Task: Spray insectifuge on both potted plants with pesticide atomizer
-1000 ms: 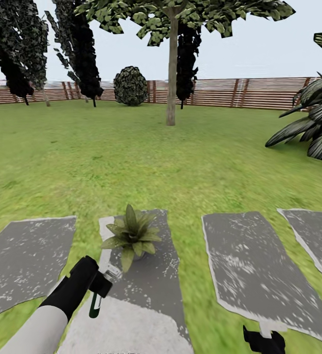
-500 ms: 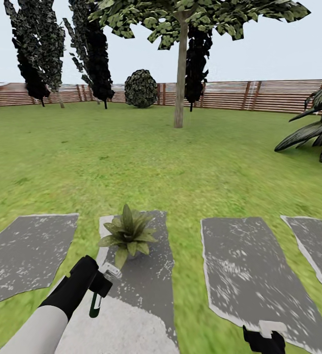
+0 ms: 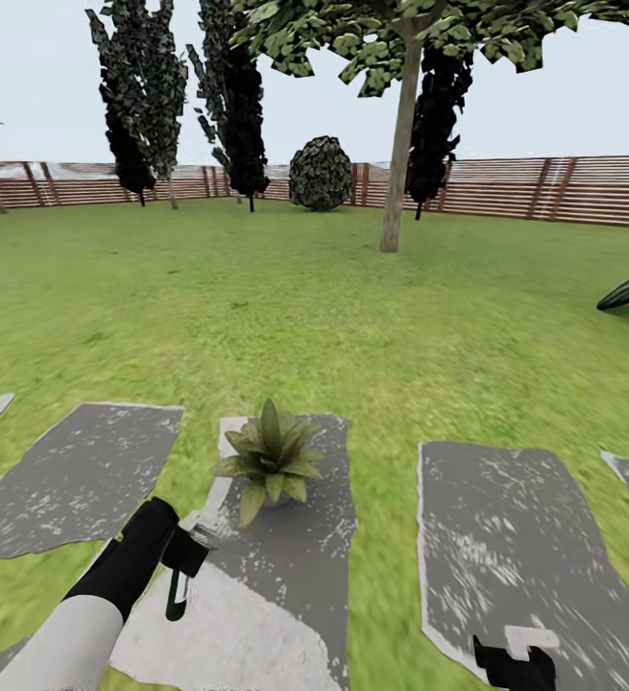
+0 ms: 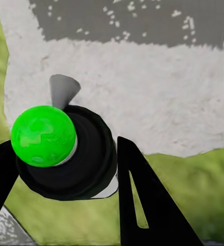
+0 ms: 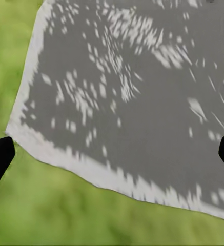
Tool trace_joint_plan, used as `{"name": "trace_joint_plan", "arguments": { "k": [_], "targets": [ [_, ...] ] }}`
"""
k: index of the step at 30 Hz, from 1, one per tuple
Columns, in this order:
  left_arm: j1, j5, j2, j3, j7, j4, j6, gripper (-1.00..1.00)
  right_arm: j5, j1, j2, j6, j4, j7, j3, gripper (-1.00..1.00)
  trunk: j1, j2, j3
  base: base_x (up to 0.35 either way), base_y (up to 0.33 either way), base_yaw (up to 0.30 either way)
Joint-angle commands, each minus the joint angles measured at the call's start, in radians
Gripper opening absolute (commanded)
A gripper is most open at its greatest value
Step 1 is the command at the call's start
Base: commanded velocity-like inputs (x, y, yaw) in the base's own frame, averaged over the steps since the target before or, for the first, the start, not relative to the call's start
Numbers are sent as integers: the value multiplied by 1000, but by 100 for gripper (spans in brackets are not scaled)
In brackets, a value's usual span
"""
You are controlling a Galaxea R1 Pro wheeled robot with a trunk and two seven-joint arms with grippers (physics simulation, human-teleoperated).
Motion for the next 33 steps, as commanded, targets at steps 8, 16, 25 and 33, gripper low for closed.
{"name": "trace_joint_plan", "arguments": {
  "k": [8, 16, 25, 33],
  "targets": [
    [1, -6, 22, 4, -15, 14, 5, -100, 11, -1, -5, -3, 2, -5, -6, 100, 0, 0, -1, 1, -1, 169],
    [-2, -7, 18, 2, -20, 13, 34, -100, 13, -1, -8, -2, 4, -5, -5, 100, 0, 0, -1, 93, -27, 3],
    [-11, -3, 16, 1, -21, 0, 107, -100, 12, -1, -6, -2, 3, -5, -5, 100, 0, 0, -1, 249, -159, 0],
    [-11, -1, 17, 2, -21, 1, 108, -100, 12, -1, -3, -2, 4, -5, -5, 100, 0, 0, -1, 89, -272, 14]
  ]
}}
